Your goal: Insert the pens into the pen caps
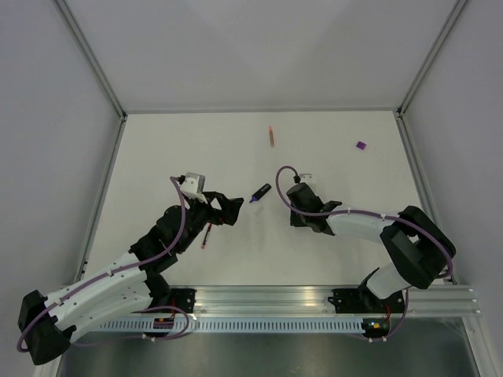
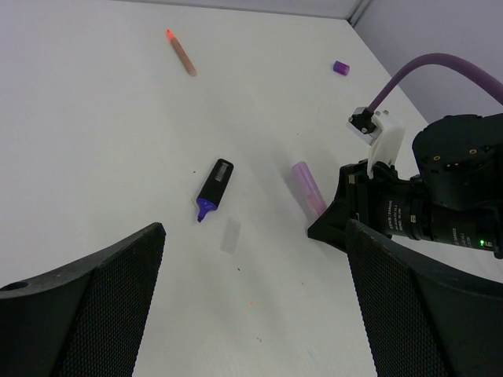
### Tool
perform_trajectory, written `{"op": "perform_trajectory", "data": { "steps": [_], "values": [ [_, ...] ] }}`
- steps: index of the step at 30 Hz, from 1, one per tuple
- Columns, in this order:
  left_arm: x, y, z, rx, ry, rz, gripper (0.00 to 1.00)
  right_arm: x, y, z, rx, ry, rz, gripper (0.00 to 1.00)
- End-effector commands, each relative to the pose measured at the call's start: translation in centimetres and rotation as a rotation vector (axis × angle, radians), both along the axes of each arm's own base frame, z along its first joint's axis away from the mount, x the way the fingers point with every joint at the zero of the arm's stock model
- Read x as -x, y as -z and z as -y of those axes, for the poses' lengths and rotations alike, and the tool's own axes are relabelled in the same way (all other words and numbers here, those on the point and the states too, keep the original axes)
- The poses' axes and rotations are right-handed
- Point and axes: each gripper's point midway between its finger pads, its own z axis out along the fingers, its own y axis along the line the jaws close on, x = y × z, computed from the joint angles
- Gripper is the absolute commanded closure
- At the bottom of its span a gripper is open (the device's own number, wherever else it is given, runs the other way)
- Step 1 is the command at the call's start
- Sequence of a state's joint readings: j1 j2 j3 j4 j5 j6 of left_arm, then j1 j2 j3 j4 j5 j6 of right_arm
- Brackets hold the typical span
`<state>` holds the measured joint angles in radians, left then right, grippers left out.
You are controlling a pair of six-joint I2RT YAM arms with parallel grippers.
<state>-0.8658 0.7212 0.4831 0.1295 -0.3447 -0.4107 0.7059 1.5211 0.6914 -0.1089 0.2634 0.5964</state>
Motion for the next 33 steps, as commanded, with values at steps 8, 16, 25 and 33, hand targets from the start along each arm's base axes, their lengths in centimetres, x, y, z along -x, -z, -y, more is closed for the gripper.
{"op": "perform_trajectory", "data": {
  "steps": [8,16,25,33],
  "values": [
    [-0.3,-1.3,-0.3,0.036,-0.027,0.035,0.00,-1.9,-0.4,-0.9,-0.023,0.000,0.017,0.71],
    [-0.3,-1.2,0.1,0.024,-0.005,0.038,0.00,-1.5,-1.7,-2.4,-0.099,-0.063,0.021,0.67],
    [-0.1,-1.4,0.1,0.025,0.005,0.045,0.00,-1.8,-4.1,-2.2,-0.115,-0.055,0.072,0.57],
    [-0.1,-1.6,0.0,0.012,0.006,0.059,0.00,-3.9,-12.0,-1.9,-0.169,-0.006,0.207,0.55]
  ]
}}
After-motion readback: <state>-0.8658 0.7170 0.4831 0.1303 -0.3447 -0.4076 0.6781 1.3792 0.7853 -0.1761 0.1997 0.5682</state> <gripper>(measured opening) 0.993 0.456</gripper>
